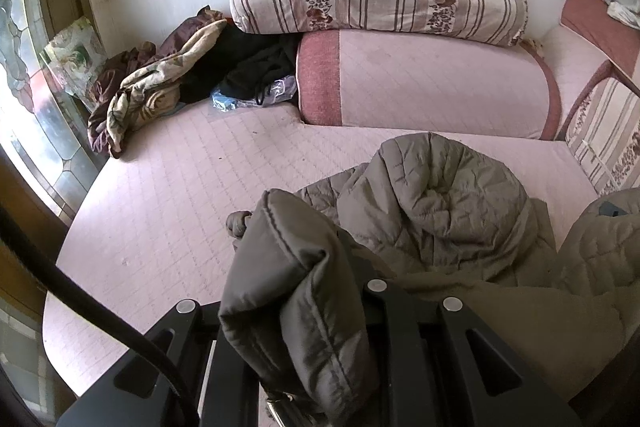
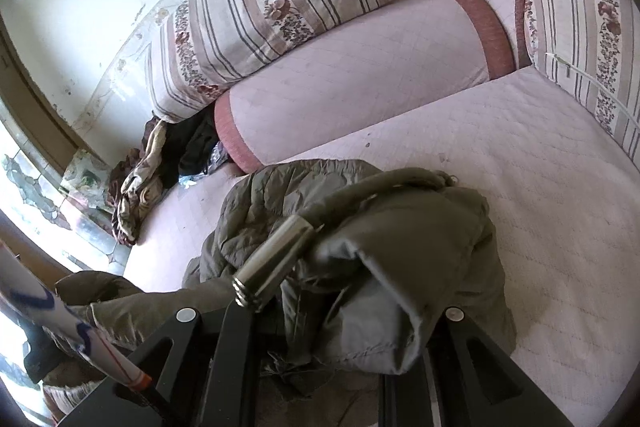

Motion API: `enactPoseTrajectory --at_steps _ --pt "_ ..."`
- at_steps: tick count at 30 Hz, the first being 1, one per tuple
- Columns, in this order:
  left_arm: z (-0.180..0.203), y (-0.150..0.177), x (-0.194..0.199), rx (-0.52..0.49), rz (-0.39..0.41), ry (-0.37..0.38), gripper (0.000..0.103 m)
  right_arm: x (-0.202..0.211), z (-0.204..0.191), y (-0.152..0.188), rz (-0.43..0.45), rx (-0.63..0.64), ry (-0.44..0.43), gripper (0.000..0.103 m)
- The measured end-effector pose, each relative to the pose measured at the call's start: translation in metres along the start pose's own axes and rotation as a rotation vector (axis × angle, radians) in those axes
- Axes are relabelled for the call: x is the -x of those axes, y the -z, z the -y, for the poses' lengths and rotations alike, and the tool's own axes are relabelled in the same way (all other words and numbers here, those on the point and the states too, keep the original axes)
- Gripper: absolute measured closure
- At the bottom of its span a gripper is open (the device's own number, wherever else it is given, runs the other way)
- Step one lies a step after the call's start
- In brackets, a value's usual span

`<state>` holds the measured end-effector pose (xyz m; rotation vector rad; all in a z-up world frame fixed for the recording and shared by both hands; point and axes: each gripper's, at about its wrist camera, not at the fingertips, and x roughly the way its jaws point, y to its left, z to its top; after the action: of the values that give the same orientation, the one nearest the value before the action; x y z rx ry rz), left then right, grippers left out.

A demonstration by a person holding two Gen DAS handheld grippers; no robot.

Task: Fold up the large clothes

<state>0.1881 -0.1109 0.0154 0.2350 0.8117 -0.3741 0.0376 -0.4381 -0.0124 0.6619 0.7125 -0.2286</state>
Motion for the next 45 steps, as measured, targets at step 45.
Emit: enactPoseTrajectory --at_steps 45 --pt "0.022 -0.050 -0.198 0.042 -0.137 -0.153 0.083 -0.170 0.061 -0.041 -0.076 -0.080 0.160 0.084"
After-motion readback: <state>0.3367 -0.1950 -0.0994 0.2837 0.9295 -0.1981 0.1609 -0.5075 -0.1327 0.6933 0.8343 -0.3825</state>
